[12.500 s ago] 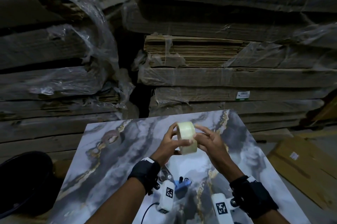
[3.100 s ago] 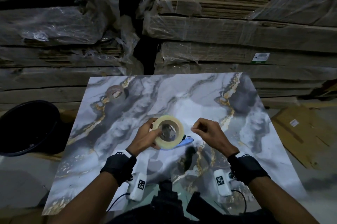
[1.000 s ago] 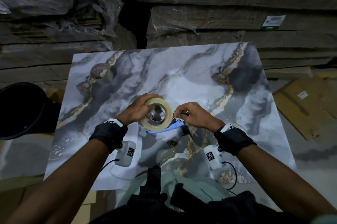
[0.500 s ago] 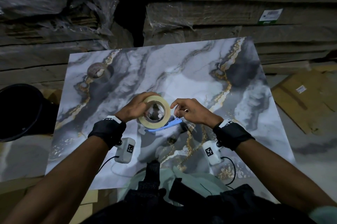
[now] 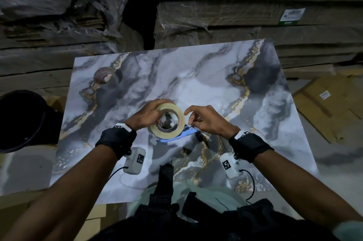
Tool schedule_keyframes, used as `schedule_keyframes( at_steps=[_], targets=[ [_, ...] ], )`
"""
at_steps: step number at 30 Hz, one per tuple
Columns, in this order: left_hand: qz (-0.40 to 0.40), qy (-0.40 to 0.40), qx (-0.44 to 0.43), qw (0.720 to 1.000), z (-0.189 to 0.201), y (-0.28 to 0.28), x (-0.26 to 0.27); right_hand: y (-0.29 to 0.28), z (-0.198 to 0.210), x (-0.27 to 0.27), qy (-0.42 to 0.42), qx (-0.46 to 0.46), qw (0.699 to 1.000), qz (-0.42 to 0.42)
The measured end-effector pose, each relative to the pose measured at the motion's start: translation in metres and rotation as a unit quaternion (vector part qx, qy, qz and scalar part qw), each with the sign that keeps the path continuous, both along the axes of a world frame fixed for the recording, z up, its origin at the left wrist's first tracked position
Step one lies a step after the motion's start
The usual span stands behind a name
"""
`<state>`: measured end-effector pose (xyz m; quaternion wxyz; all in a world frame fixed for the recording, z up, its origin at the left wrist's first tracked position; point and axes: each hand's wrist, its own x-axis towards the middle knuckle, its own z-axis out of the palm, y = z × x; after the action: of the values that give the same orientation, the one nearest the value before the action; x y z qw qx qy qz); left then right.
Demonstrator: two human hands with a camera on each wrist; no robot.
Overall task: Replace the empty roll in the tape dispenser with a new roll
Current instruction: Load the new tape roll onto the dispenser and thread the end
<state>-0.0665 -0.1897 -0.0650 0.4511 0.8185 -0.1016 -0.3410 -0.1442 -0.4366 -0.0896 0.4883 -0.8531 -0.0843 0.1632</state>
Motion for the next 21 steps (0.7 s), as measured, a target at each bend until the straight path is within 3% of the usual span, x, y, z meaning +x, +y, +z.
schedule_keyframes(
  at_steps=[12, 21],
  targets=[
    [-0.030, -0.036, 0.000, 0.999, 0.0015, -0.0063, -0.0030, -0.0014, -0.0025, 0.0059, 0.010, -0.039, 0.998, 0.043],
    [-0.046, -0.035, -0.029, 0.998, 0.0017, 0.0018, -0.0086, -0.0027, -0.0081, 0.0038, -0.001, -0.006, 0.999, 0.040]
  ],
)
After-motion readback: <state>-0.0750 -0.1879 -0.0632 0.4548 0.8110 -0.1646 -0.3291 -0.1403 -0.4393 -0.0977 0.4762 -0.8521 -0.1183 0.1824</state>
